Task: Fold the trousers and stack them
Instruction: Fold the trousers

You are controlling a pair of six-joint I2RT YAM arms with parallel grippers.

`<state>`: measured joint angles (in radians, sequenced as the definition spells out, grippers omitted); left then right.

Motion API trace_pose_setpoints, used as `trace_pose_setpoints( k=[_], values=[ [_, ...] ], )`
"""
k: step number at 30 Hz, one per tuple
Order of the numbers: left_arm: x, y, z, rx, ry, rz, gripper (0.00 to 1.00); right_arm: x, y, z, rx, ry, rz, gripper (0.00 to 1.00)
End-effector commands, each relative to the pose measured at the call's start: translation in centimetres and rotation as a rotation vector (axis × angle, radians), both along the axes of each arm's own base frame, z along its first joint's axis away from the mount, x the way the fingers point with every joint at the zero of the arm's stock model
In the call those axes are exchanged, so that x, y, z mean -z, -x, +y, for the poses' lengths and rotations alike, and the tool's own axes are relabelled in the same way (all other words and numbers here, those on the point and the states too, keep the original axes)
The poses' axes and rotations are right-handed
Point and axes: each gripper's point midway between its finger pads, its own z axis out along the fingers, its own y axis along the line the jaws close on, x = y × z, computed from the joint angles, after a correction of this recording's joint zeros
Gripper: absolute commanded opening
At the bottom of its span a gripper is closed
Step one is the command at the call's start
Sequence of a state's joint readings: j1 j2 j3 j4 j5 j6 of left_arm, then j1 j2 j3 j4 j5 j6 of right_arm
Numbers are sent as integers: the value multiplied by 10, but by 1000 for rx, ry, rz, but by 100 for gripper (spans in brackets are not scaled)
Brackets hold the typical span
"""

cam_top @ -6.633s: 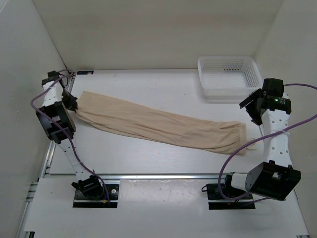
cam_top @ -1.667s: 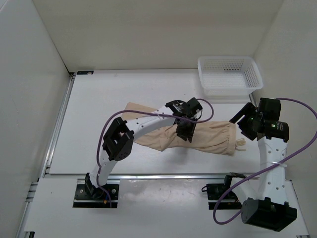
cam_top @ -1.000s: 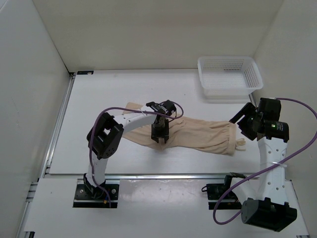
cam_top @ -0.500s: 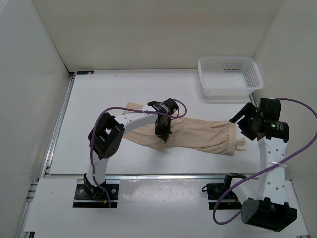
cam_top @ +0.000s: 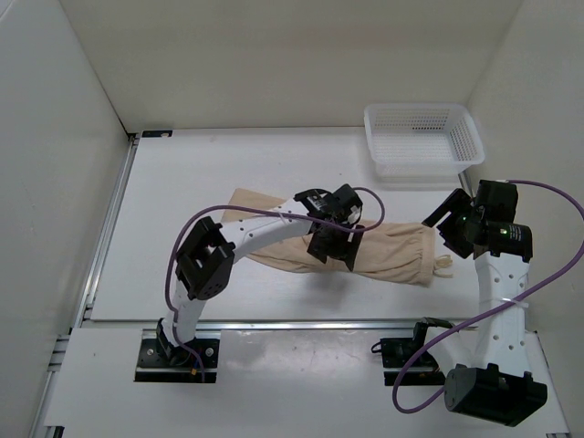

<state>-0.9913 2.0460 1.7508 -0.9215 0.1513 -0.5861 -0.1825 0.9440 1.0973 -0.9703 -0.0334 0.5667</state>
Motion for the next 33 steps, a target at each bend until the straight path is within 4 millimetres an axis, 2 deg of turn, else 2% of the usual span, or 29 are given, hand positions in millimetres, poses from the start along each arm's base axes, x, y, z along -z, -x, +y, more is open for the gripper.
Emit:
trace_pose_setpoints(
  k=[1,2,3,6,7,9,10,11,12,13,14,15,16,17,18,19,20,22,24,28,30,31,32,33],
  values=[
    [-66,-18,-2,24,108,-113,80,-4,-2,3,-31,5,-29,78],
    [-81,-31,4,-6,125,-141,75,-4,-2,3,-31,5,-29,78],
    [-94,-36,7,-10,147,-165,60,-4,-2,3,-31,5,-29,78],
    [-99,-64,27,-86,132,-197,18,-4,-2,3,-31,5,-29,78],
    [-93,-70,30,-110,121,-183,10,-4,-2,3,-31,5,-29,78],
    [-91,-81,31,-138,126,-174,10,-4,-2,3,-31,5,-29,78],
    [-79,-91,32,-167,109,-153,10,-4,-2,3,-31,5,-29,78],
    [-74,-92,30,-175,99,-140,37,-4,-2,3,-31,5,-29,78],
    [-74,-102,28,-208,108,-136,53,-6,-1,3,-31,7,-38,78],
    [-57,-106,26,-212,71,-117,64,-6,-1,3,-31,7,-38,78],
    [-51,-109,23,-212,66,-113,69,-6,-1,3,-31,7,-38,78],
    [-48,-114,19,-233,62,-109,62,-6,-1,3,-31,7,-38,78],
    [-40,-116,20,-248,39,-102,46,-6,-1,3,-31,7,-38,78],
    [-19,-121,22,-266,6,-72,30,-5,1,4,-31,5,-29,78],
    [-13,-124,22,-280,-6,-73,18,-5,1,4,-31,5,-29,78],
    [-8,-126,20,-280,-4,-74,10,-5,1,4,-31,5,-29,78],
    [8,-126,19,-279,-25,-58,10,-5,1,4,-31,5,-29,78],
    [22,-124,19,-274,-43,-33,10,-5,1,4,-31,5,-29,78],
    [31,-125,18,-274,-49,-28,10,-5,1,4,-31,5,-29,78],
    [36,-120,-3,-228,-3,-9,10,-6,-1,3,-31,5,-29,78],
    [22,-126,-11,-195,37,-36,10,-6,-1,3,-31,5,-29,78],
    [17,-122,-17,-181,52,-37,10,-10,-2,3,-31,7,-38,78],
    [7,-123,-20,-163,74,-52,10,-10,-2,3,-31,7,-38,78],
    [-14,-126,-23,-150,109,-87,10,-10,-2,3,-31,7,-38,78]
  ],
)
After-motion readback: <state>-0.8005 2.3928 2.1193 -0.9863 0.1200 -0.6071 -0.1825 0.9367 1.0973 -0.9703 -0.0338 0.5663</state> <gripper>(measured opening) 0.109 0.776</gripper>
